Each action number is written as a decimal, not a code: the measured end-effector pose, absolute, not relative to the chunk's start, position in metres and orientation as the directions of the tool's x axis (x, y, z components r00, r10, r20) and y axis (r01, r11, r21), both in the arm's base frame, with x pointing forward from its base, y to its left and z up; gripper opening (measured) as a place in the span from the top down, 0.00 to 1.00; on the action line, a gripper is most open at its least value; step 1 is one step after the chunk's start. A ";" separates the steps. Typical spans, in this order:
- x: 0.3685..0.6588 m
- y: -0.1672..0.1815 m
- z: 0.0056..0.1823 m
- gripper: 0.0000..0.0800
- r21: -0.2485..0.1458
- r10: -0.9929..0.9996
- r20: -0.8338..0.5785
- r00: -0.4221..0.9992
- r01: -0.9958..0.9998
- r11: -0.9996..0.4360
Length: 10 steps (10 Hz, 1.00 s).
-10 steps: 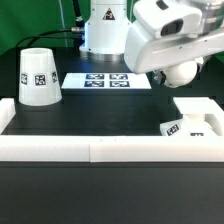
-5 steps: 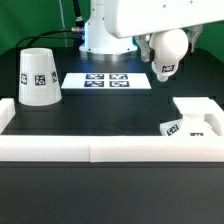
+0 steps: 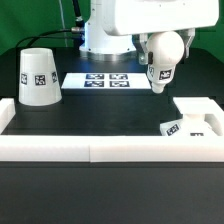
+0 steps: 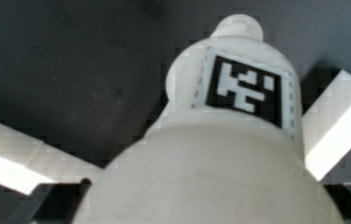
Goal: Assemble lamp
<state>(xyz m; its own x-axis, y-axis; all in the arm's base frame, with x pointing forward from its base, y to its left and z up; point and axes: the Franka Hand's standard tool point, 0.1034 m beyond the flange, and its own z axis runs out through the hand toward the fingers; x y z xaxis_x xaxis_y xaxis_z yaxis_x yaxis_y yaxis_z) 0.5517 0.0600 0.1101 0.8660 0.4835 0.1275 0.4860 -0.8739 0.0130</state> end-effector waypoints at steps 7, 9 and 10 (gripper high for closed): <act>0.580 0.053 0.154 0.28 0.058 0.517 0.201 0.832 0.516 -0.854; 0.579 0.048 0.148 0.28 0.075 0.514 0.228 0.827 0.511 -0.856; 0.582 0.046 0.149 0.28 0.084 0.511 0.244 0.824 0.507 -0.858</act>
Offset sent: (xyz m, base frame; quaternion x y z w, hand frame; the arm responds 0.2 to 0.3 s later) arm 0.0286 0.0035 0.0367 -0.0181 0.0221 -0.0731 0.9969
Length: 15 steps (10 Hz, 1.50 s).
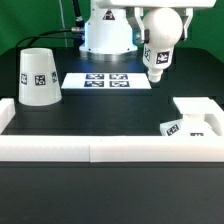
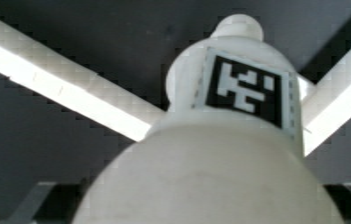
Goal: Assemble lamp
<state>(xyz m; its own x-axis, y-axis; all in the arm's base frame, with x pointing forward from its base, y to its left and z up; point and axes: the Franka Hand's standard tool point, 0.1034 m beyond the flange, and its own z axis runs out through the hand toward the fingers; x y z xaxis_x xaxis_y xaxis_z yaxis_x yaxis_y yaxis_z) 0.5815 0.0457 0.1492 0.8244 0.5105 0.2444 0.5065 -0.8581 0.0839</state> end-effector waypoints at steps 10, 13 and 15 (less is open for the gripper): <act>0.603 0.065 0.153 0.28 0.148 0.541 0.352 0.764 0.525 -0.838; 0.626 0.084 0.158 0.28 0.155 0.546 0.386 0.744 0.531 -0.833; 0.628 0.086 0.159 0.28 0.161 0.538 0.403 0.740 0.521 -0.838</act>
Offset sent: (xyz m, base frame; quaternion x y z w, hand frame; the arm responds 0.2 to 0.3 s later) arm 0.0200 0.0182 0.0120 -0.0176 0.1037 -0.0377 0.9937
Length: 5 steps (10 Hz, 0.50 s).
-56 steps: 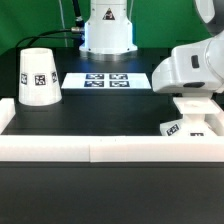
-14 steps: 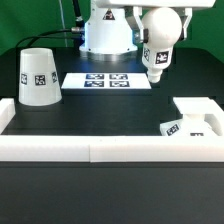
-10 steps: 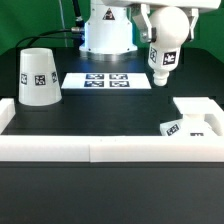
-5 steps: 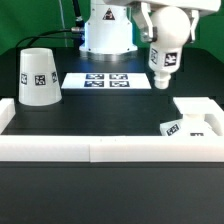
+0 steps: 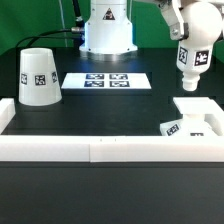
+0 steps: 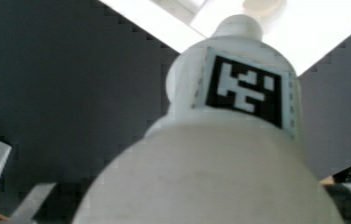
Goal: Assemble lamp
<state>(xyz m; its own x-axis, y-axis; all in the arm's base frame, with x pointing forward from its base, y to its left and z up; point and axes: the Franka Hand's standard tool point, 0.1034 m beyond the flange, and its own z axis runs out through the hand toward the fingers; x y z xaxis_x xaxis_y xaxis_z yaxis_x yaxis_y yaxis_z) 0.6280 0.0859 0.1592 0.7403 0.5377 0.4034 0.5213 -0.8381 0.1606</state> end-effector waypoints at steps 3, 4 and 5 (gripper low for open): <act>0.625 0.086 0.153 0.28 0.160 0.539 0.401 0.741 0.522 -0.838; 0.623 0.090 0.150 0.28 0.156 0.542 0.398 0.741 0.527 -0.835; 0.623 0.093 0.147 0.28 0.156 0.545 0.397 0.739 0.531 -0.833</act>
Offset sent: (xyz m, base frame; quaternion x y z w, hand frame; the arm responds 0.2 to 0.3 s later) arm 0.0008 0.0149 -0.0064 -0.0087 0.0200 -0.0036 0.9998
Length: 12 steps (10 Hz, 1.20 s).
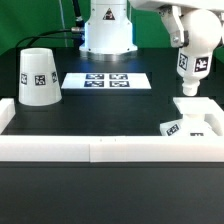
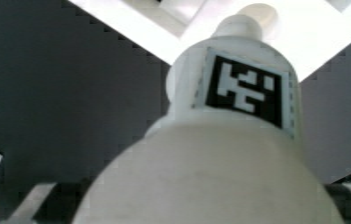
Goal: Assemble lamp
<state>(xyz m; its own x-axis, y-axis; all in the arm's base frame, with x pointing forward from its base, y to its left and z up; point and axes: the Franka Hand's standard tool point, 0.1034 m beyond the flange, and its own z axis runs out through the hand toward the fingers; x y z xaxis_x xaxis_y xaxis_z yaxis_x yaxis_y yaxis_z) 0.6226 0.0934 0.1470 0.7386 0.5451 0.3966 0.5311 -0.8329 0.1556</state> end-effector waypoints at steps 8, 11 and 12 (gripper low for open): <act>0.623 0.098 0.135 0.28 0.161 0.547 0.408 0.731 0.532 -0.831; 0.621 0.098 0.130 0.28 0.159 0.547 0.403 0.734 0.533 -0.831; 0.621 0.098 0.129 0.28 0.158 0.548 0.402 0.734 0.533 -0.831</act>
Offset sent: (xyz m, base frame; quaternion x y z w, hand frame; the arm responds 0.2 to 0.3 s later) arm 0.0045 0.0038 0.0010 -0.0214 0.0649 -0.0090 0.9976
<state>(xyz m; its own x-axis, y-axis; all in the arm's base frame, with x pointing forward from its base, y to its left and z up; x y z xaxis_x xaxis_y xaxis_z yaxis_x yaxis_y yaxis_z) 0.6211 0.0981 0.1292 0.7340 0.5476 0.4017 0.5334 -0.8310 0.1580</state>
